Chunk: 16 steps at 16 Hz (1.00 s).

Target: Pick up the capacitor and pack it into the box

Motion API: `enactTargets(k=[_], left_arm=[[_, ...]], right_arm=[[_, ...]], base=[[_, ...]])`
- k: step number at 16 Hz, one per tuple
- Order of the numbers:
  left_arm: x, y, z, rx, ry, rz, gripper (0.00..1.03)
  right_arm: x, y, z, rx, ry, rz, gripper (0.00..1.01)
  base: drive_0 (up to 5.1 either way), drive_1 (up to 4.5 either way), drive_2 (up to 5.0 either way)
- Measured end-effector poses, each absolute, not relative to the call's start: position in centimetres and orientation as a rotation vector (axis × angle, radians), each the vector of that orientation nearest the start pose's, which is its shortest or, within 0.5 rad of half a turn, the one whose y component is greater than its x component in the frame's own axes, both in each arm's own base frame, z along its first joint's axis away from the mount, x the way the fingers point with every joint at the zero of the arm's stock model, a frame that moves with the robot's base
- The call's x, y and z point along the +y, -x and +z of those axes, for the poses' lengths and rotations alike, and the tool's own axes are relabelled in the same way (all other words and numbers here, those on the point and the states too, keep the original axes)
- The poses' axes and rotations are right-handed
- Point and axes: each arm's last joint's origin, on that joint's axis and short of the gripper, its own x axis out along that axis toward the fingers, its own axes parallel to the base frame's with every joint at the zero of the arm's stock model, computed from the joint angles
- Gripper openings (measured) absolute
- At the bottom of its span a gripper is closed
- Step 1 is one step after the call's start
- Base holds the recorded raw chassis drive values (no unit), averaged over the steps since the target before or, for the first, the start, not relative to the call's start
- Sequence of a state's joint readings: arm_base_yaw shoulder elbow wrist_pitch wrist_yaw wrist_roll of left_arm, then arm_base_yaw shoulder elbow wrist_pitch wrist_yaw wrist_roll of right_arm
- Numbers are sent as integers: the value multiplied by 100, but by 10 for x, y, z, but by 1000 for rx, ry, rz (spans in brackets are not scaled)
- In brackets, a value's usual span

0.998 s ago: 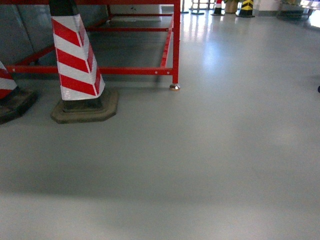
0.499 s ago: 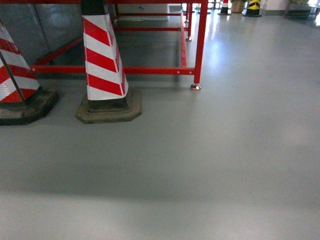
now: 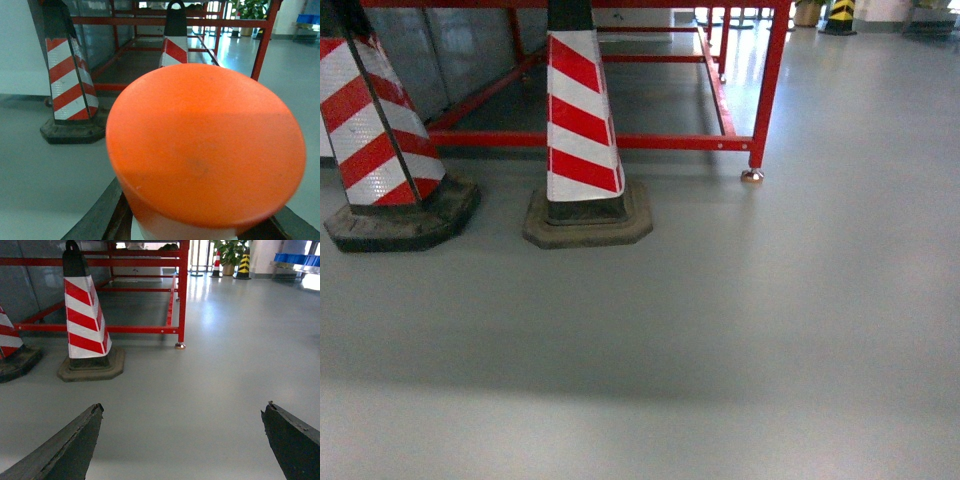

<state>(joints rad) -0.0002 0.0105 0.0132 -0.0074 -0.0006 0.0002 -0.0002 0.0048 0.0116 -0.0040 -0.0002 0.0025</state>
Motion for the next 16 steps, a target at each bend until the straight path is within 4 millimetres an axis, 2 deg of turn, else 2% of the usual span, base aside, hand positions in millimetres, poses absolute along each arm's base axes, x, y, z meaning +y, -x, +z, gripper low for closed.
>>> enactTargets(k=[7, 13, 16], left_arm=[[0, -98, 167, 4, 0, 2, 44], [0, -98, 167, 4, 0, 2, 44], [0, -98, 166, 4, 0, 2, 44]], right_arm=[[0, -97, 167, -4, -2, 0, 98], [0, -97, 166, 0, -2, 2, 98], [0, -97, 167, -1, -2, 2, 98]], base=[[-488, 255, 255], [0, 0, 0], [3, 397, -392]])
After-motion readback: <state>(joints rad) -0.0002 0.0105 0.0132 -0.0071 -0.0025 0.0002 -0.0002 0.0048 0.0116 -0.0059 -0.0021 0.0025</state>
